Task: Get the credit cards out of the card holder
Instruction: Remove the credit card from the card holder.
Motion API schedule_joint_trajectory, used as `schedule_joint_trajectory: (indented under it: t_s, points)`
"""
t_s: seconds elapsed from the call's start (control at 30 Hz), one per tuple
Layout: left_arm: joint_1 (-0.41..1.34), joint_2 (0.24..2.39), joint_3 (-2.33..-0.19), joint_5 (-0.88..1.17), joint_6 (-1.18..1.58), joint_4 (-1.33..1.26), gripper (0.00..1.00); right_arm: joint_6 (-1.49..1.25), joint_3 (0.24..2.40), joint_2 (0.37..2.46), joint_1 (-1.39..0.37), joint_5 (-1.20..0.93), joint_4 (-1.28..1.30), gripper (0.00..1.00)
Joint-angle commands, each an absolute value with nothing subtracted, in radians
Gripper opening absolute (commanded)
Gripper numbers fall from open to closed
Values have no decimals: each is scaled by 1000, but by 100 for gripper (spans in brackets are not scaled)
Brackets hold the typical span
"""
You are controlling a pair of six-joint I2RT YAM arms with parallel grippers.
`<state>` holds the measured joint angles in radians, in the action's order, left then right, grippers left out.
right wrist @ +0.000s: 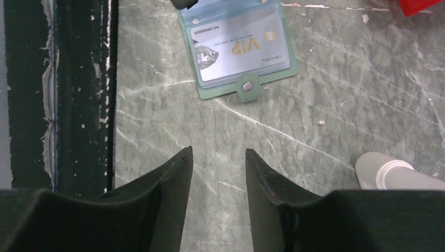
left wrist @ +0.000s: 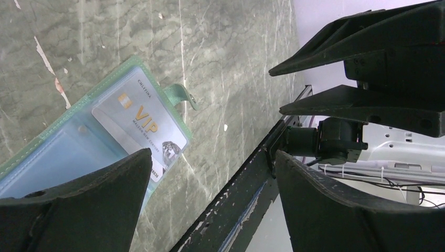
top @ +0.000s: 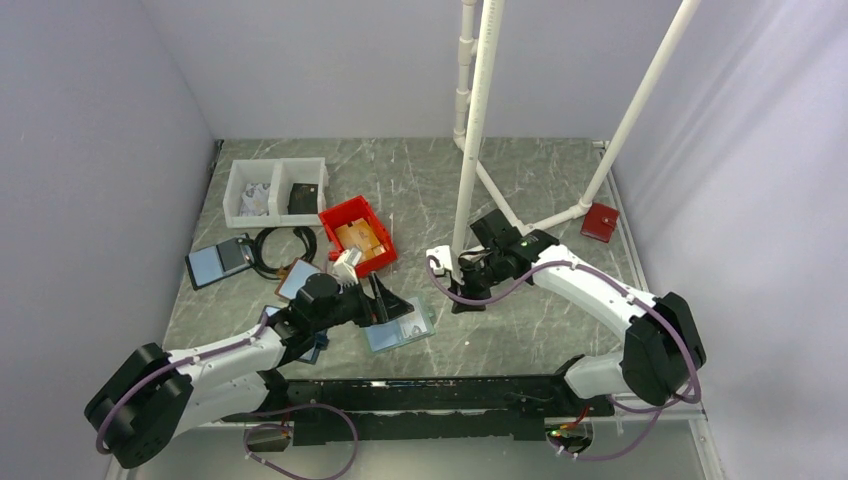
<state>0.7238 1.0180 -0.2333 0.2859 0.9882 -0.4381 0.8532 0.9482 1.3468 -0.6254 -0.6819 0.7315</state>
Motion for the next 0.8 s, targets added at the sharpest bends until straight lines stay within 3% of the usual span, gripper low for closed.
schedule_joint_trajectory:
  t_s: [0.0, 0.17, 0.37, 0.5, 0.77]
  points:
    - [737, 1034, -235, 240, 1004, -490, 91, 742, 933, 1358, -657, -629, 607, 42]
    - [739, 1033, -243, 178, 1019, -384, 86, 606, 934, 1400, -702, -539, 506, 29]
    - [739, 1025, -240, 139, 1041, -306, 72, 471, 963, 1472, -752, -477, 427, 21]
    - [740, 1043, -236, 156, 1049, -332, 64, 432, 975, 1529, -795, -452, 400, 19]
    - [741, 1118, -205, 179, 1068, -422, 53, 370, 1017, 1636, -822, -410, 388, 5]
